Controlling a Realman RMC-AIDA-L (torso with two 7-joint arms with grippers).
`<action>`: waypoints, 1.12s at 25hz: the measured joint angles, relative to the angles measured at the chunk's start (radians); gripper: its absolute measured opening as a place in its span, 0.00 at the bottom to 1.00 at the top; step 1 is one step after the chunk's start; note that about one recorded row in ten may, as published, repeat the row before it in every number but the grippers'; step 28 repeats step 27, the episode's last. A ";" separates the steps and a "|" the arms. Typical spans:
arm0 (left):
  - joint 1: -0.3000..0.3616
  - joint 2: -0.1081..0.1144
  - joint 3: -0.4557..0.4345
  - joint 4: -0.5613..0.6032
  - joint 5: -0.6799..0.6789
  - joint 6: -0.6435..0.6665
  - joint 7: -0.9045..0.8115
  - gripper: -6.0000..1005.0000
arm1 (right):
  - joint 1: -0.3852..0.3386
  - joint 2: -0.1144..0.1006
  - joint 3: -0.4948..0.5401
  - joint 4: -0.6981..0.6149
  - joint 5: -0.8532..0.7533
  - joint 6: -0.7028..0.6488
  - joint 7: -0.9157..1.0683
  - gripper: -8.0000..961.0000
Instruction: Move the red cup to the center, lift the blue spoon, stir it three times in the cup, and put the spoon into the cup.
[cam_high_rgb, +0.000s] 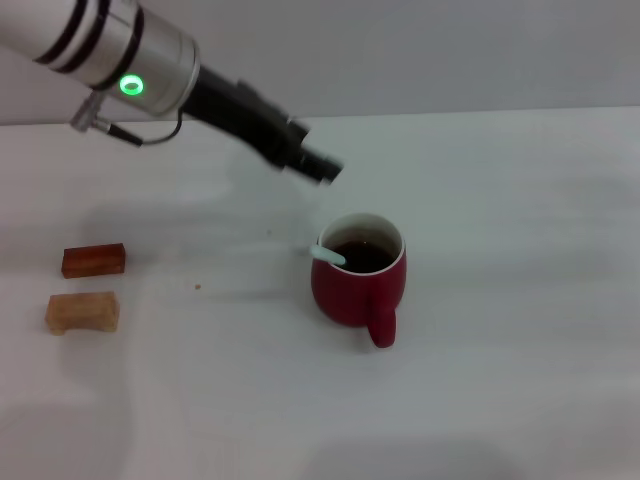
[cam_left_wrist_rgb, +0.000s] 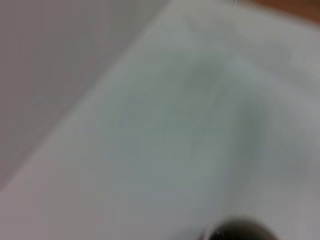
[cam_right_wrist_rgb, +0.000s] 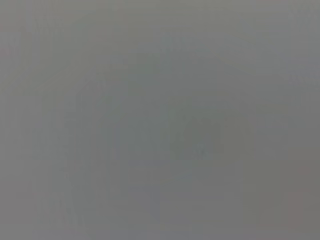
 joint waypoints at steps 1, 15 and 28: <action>0.008 0.000 -0.024 0.007 -0.040 -0.012 0.022 0.59 | 0.002 0.000 -0.001 0.000 0.000 0.000 0.000 0.51; 0.389 -0.009 -0.222 -0.509 -1.502 -0.278 1.220 0.70 | 0.001 0.012 0.002 0.000 0.000 -0.002 0.008 0.51; 0.499 -0.009 -0.229 -0.906 -2.007 -0.105 1.998 0.70 | 0.005 0.023 0.002 -0.006 0.001 -0.006 0.011 0.51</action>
